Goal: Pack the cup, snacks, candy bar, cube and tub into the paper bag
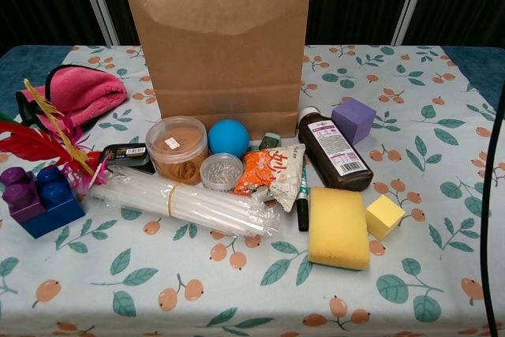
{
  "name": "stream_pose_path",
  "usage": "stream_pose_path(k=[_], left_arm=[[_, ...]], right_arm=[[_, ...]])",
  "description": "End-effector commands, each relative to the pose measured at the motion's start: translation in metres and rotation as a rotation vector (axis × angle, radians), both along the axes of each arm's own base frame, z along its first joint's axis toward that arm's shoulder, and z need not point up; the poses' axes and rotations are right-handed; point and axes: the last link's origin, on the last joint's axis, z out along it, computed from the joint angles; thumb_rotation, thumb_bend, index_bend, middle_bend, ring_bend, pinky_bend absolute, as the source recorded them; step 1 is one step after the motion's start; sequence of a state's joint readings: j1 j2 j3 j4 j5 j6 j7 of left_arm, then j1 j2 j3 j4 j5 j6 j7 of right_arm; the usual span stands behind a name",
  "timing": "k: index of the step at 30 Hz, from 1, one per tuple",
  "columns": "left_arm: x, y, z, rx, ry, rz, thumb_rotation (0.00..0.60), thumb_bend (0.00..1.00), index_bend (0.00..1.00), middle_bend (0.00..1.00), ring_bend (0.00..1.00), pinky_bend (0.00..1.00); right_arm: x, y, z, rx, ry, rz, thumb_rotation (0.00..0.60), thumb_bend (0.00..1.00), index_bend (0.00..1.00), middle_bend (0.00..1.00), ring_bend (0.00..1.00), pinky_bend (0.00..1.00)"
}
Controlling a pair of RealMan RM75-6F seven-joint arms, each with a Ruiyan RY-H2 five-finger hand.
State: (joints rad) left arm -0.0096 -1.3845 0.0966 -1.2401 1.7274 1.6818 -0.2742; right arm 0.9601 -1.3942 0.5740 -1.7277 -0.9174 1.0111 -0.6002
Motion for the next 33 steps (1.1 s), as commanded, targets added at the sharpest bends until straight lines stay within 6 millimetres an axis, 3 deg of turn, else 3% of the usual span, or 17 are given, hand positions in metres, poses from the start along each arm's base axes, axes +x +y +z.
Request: stream_pose_path(k=[1, 13, 17, 25, 33], left_arm=[[-0.001, 0.001, 0.001, 0.006, -0.007, 0.007, 0.600, 0.16, 0.18, 0.18, 0.13, 0.20], [0.000, 0.002, 0.002, 0.007, -0.025, 0.009, 0.600, 0.16, 0.18, 0.18, 0.13, 0.20], [0.001, 0.001, 0.002, 0.007, -0.023, 0.003, 0.600, 0.16, 0.18, 0.18, 0.12, 0.20], [0.000, 0.002, 0.003, 0.007, -0.025, 0.009, 0.600, 0.16, 0.18, 0.18, 0.13, 0.20], [0.000, 0.001, 0.002, 0.006, -0.023, 0.007, 0.600, 0.16, 0.18, 0.18, 0.13, 0.20]], right_arm=[[0.006, -0.007, -0.012, 0.051, -0.015, -0.017, 0.600, 0.22, 0.50, 0.54, 0.45, 0.08], [0.017, -0.015, -0.047, 0.119, 0.026, -0.021, 0.600, 0.20, 0.50, 0.54, 0.45, 0.09], [0.020, -0.017, -0.055, 0.136, 0.023, -0.019, 0.600, 0.13, 0.48, 0.53, 0.41, 0.09], [0.031, -0.019, -0.061, 0.143, 0.020, 0.003, 0.600, 0.02, 0.31, 0.44, 0.27, 0.07], [0.028, -0.018, -0.059, 0.136, 0.020, 0.000, 0.600, 0.01, 0.29, 0.43, 0.25, 0.07]])
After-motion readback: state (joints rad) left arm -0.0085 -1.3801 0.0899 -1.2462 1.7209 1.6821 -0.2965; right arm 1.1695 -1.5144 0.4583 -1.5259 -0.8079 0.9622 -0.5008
